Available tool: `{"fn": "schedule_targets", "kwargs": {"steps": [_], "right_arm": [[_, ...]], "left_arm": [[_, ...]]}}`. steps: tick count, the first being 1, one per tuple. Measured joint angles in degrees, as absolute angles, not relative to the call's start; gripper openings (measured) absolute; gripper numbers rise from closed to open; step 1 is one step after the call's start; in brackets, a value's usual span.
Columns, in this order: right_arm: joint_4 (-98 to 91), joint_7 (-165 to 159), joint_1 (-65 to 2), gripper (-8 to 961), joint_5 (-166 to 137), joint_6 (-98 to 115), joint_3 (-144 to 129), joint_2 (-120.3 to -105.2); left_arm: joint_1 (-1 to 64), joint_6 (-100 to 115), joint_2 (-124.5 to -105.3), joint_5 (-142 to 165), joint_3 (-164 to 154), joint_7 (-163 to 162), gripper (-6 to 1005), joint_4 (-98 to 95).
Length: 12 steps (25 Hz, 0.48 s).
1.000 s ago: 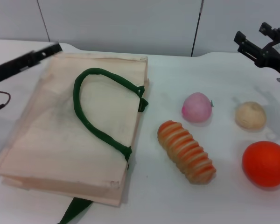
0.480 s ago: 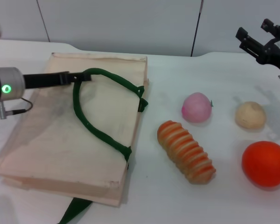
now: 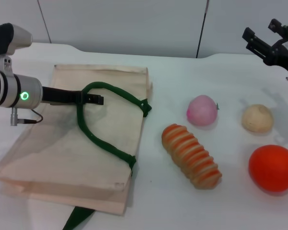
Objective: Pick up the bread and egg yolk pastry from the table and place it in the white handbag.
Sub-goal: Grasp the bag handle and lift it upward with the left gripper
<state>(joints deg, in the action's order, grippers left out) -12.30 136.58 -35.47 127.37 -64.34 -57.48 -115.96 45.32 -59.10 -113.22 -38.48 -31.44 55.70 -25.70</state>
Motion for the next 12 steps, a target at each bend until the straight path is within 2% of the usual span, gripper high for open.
{"fn": "schedule_targets", "kwargs": {"steps": [12], "right_arm": [[-12.3,136.6,-35.5,847,127.4,-64.3,-57.4,-116.02]], "left_arm": [[45.8,-62.3,-111.38,-36.8,-31.7,51.6,876,-25.6]]}}
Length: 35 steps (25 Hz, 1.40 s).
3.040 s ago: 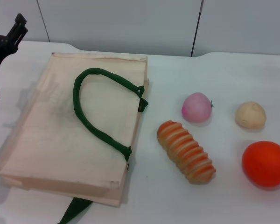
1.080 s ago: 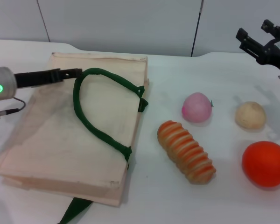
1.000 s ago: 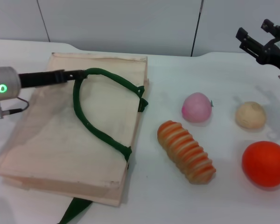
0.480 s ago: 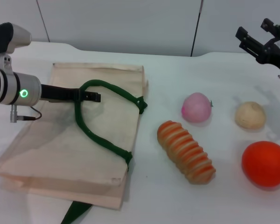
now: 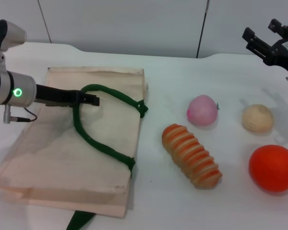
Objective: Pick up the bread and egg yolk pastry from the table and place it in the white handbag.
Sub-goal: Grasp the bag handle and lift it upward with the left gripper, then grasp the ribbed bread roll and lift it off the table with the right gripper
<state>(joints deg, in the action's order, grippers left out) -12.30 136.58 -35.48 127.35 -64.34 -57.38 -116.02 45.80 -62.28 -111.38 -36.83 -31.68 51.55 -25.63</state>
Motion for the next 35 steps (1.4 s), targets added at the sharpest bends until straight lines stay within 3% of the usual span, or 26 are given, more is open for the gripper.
{"fn": "schedule_targets", "kwargs": {"steps": [5,10,21,29,35], "right_arm": [[-12.3,136.6,-35.6,847,127.4,-64.3,-57.3,-116.07],[-12.2,136.1,-35.5,847,127.4,-65.0,-56.9,-116.1],[-12.2,136.1,-35.3,847,127.4,-66.3,-56.8,-116.11],[-12.1,136.1,-35.4,846,127.4,-66.4,-56.8,-116.09],[-12.1,135.9,-35.2,846,126.5,-66.7,-57.3,-115.89]], "left_arm": [[46.7,-62.0,-111.29,-35.2,-31.7,49.0,877,-25.3],[46.8,-60.6,-111.2,-34.6,-31.7,46.1,704,-25.2],[46.7,-59.0,-111.02,-34.5,-31.9,45.5,464,-25.2],[46.5,-58.7,-111.0,-36.0,-31.6,47.3,120,-25.4],[43.5,-61.9,-111.2,-48.2,-31.4,55.5,120,-27.0]]}}
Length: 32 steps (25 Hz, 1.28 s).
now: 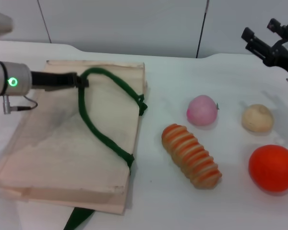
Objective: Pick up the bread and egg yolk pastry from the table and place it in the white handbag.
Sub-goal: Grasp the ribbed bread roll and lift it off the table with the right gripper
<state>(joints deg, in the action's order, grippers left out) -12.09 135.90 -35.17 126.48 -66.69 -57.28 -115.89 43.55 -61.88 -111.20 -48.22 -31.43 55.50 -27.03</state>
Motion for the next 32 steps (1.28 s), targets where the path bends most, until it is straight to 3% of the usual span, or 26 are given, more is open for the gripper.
{"fn": "schedule_targets", "kwargs": {"steps": [6,12,20,32], "right_arm": [[-19.0,126.8,-35.0,846,111.4,-71.0,-58.1,-115.22],[-32.7,113.2,-33.2,846,91.3,-74.2,-58.4,-116.28],[-44.0,96.0,-31.2,846,78.5,-77.3,-66.9,-116.65],[-69.7,61.3,-26.3,842,59.5,-63.8,-94.1,-116.63]], "left_arm": [[36.8,-72.8,-110.23,-65.2,-31.4,64.1,120,-32.2],[33.7,-81.8,-108.33,-76.8,-31.4,70.0,120,-31.8],[31.8,-84.7,-108.27,-81.5,-31.4,72.2,120,-31.8],[30.9,-85.2,-108.28,-82.2,-29.4,72.3,119,-32.1]]}}
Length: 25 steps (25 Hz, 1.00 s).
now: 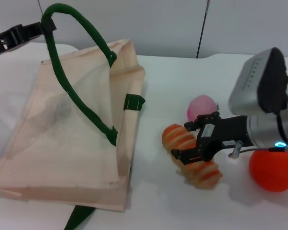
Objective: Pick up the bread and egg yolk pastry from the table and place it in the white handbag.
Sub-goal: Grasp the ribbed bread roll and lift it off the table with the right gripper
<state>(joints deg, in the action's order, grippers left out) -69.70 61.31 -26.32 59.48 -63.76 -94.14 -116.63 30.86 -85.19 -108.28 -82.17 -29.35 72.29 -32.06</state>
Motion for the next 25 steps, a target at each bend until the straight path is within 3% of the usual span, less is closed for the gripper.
{"fn": "schedule_targets", "kwargs": {"steps": [25], "right_arm": [[-67.9,33.6,-32.5,802,38.7,-56.6,-109.5,-116.49]], "left_arm": [[30.7,-86.0,-108.28,-82.9,-29.2,72.4,120,-32.0]]}}
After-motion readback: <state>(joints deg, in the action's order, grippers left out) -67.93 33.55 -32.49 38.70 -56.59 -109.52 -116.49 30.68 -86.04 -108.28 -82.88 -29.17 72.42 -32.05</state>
